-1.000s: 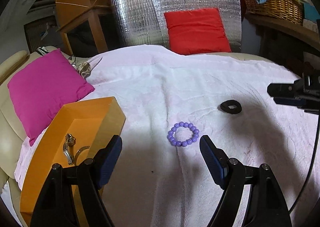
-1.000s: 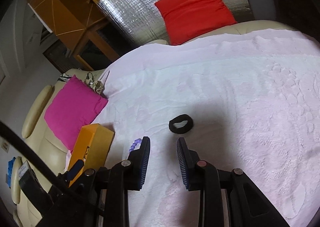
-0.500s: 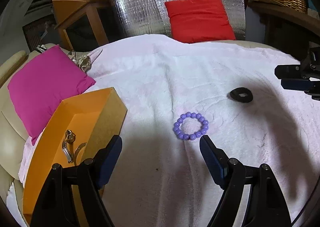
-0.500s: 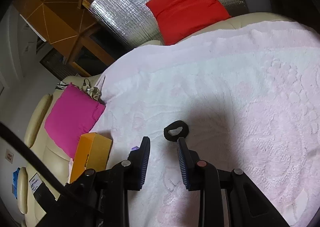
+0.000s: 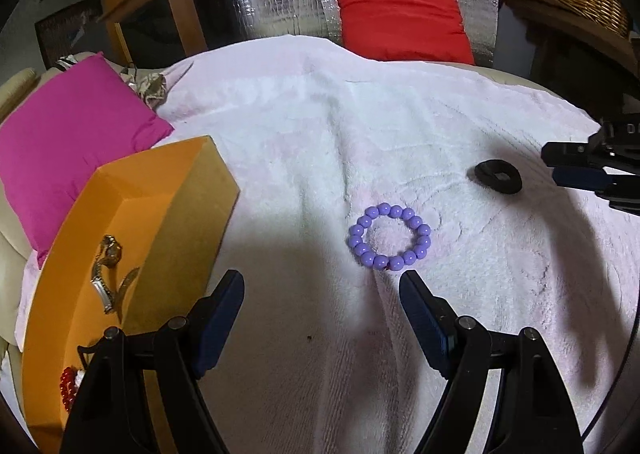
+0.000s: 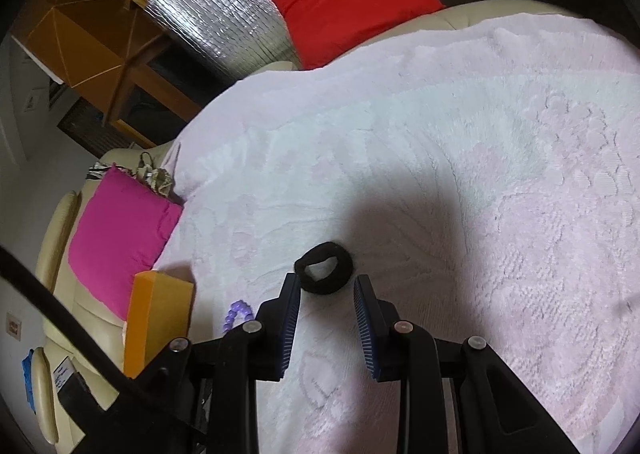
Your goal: Organize jewelry
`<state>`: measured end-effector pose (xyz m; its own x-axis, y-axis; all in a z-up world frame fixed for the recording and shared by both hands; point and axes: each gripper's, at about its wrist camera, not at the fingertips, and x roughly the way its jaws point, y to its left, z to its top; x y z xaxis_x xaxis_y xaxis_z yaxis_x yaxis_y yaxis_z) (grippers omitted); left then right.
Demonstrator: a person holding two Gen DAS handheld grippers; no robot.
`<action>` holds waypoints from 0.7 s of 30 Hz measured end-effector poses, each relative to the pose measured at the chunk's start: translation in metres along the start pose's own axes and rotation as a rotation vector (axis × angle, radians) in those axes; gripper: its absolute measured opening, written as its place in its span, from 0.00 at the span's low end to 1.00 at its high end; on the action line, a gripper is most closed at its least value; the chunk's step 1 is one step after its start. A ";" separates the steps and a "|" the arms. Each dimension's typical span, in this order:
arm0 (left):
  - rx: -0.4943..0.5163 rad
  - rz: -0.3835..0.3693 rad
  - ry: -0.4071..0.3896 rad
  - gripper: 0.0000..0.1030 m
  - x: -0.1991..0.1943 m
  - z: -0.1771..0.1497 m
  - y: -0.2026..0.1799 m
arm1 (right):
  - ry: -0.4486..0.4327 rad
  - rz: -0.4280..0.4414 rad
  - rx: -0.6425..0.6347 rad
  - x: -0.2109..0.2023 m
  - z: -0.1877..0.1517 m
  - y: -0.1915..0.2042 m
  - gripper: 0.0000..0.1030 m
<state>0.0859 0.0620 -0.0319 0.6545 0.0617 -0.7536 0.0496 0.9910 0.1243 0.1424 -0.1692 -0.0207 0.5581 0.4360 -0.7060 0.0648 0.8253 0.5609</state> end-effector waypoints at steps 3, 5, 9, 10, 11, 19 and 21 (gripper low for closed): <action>-0.006 -0.025 -0.002 0.78 0.003 0.003 0.000 | 0.007 -0.015 0.007 0.011 0.004 0.000 0.29; -0.008 -0.043 -0.010 0.78 0.005 0.005 0.001 | 0.012 -0.026 0.008 0.019 0.006 0.000 0.29; -0.013 -0.088 -0.012 0.78 0.010 0.009 0.000 | 0.013 -0.057 0.002 0.035 0.009 0.000 0.29; -0.012 -0.104 -0.008 0.78 0.013 0.010 0.000 | 0.018 -0.068 -0.005 0.040 0.009 0.001 0.29; -0.011 -0.119 -0.003 0.78 0.015 0.010 -0.001 | 0.019 -0.089 -0.022 0.046 0.008 0.002 0.29; -0.039 -0.236 0.022 0.78 0.030 0.014 -0.007 | -0.039 -0.217 -0.185 0.054 0.002 0.020 0.12; -0.063 -0.274 0.028 0.78 0.032 0.015 -0.007 | -0.043 -0.207 -0.182 0.051 0.003 0.018 0.10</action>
<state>0.1181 0.0554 -0.0475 0.6016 -0.2071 -0.7714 0.1740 0.9766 -0.1265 0.1743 -0.1332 -0.0450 0.5835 0.2391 -0.7761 0.0336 0.9477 0.3173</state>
